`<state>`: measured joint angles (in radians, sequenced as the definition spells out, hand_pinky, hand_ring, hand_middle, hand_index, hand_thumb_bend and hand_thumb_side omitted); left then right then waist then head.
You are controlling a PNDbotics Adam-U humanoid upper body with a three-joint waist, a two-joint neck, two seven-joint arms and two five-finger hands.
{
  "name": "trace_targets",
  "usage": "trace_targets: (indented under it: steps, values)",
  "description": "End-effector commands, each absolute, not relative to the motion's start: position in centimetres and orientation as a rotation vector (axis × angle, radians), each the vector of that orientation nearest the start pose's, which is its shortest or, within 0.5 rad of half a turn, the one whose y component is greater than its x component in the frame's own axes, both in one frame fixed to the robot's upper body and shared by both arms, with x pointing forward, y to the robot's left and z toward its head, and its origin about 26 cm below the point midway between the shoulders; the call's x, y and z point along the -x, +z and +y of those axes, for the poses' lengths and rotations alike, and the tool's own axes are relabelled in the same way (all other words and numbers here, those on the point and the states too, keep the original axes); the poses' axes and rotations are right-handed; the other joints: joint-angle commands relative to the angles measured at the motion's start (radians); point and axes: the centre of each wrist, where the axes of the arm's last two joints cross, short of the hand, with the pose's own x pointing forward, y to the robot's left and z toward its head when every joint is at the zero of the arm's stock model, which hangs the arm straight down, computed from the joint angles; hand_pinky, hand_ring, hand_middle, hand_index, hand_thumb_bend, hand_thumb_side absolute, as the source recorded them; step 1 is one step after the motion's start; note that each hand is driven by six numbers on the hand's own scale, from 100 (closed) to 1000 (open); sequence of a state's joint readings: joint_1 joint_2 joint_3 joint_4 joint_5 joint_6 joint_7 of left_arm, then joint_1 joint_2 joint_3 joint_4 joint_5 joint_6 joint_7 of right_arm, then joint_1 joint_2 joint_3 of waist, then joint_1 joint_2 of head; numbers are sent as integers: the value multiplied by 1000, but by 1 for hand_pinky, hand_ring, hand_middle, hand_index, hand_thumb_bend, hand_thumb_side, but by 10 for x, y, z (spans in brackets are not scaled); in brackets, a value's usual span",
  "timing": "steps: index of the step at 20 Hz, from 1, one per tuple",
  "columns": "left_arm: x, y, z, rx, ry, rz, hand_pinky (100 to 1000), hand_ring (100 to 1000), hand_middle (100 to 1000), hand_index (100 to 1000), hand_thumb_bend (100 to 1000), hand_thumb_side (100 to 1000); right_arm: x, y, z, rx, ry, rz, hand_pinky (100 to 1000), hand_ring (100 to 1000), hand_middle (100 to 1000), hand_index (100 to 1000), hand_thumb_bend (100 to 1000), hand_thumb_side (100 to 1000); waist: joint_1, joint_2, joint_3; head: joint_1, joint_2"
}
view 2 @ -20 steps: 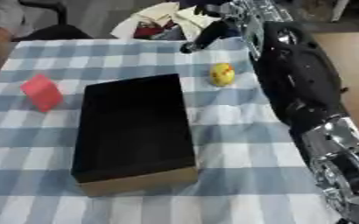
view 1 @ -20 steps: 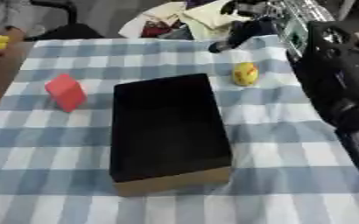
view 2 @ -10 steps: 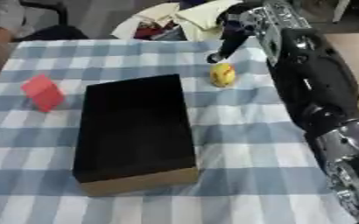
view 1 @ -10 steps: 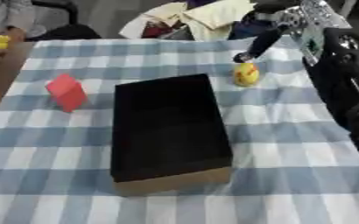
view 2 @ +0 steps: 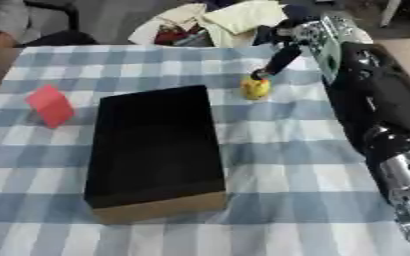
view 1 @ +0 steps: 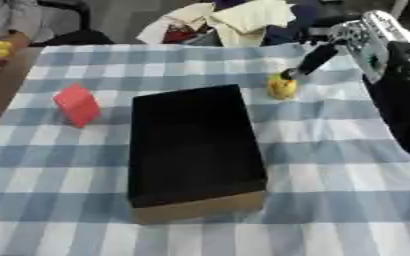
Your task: Pick up objects on the table and place them in the box.
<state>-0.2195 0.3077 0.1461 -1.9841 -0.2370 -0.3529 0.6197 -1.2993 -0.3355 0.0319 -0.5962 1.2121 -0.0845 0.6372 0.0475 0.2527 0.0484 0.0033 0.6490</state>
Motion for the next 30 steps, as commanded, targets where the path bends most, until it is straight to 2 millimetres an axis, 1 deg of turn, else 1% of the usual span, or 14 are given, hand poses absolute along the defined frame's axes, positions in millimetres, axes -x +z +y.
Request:
trace_targets:
  steps: [1,6,11,14,16,19,24,30]
  values:
    - [-289,192,304,955,-371,3347,558,659,700,804,206,861,-521,285,-233,944,1529,-1054,933,912,896,975,470,553,1,-19,3,0,-6]
    - [-290,193,303,948,-373,3348,558,658,700,803,205,861,-522,275,-232,926,1523,-1061,925,907,887,965,448,568,1,-14,6,-3,5]
    - [-290,193,302,944,-375,3349,557,658,700,802,206,863,-521,271,-231,920,1518,-1096,902,891,860,916,449,558,-1,-8,7,-1,12]
    - [-290,193,302,942,-376,3349,557,658,700,802,206,863,-521,269,-230,929,1505,-1116,889,882,847,894,451,545,-3,-6,8,2,9]
    - [-290,193,302,942,-378,3350,557,658,701,802,206,862,-521,265,-229,929,1496,-1123,881,877,840,884,439,545,-3,-5,9,5,5]
    - [-290,193,301,942,-379,3351,557,658,700,802,205,860,-521,260,-228,930,1485,-1129,865,869,826,857,412,519,-2,-4,10,9,1]
    - [-291,193,301,940,-381,3352,557,657,700,802,206,860,-521,253,-226,936,1482,-1122,851,863,820,850,402,500,0,-4,10,14,-8]
    - [-291,192,301,938,-386,3354,556,657,699,802,205,859,-522,244,-223,929,1479,-1116,840,858,799,839,338,501,1,-5,13,16,-15]
